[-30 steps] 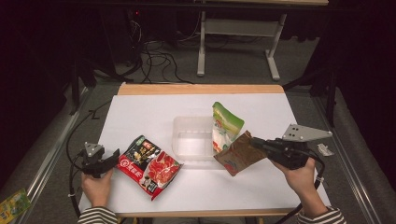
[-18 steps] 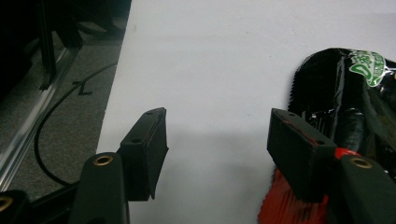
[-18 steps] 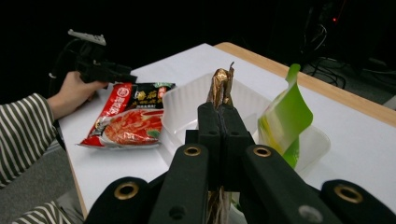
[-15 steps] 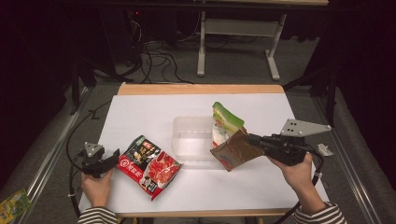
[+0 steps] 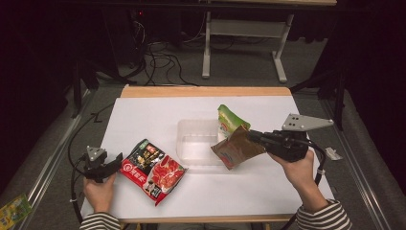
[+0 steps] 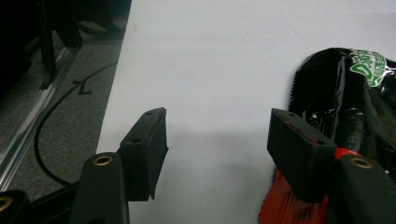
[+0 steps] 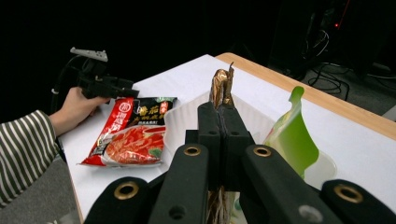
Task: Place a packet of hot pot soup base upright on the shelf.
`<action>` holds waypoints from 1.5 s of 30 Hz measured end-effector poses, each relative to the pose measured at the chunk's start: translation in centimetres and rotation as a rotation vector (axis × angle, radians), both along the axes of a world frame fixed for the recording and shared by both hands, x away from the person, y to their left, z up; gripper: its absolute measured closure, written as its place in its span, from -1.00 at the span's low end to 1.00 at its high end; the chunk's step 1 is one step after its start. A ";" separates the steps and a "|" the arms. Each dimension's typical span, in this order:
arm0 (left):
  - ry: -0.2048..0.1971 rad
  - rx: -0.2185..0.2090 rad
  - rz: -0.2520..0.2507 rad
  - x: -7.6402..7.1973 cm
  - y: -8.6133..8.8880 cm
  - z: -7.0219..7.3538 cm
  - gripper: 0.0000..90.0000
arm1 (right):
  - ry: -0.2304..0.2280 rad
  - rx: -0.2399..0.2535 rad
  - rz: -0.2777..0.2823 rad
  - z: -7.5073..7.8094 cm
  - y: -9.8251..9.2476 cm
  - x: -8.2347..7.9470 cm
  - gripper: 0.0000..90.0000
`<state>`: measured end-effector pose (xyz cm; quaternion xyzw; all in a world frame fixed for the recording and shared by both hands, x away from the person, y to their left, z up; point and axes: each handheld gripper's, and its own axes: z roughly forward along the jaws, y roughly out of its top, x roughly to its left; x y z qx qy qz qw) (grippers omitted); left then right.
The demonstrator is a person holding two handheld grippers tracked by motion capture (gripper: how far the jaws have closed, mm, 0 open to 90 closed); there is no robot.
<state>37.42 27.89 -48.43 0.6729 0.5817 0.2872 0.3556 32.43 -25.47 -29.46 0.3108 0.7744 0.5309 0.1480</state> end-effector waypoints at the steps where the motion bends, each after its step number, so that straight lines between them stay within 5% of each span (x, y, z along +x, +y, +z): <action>1: 0.001 0.001 -0.001 0.0 0.0 0.0 -0.15 | 0.001 -0.001 -0.002 0.1 0.1 0.1 1.00; 22: 0.002 -0.001 -0.002 0.0 0.0 0.0 -0.15 | 0.070 0.060 -0.060 0.3 1.6 2.8 1.00; 45: -0.001 -0.005 -0.002 0.0 0.1 0.0 -0.15 | 0.066 0.138 -0.060 1.0 3.2 3.6 1.00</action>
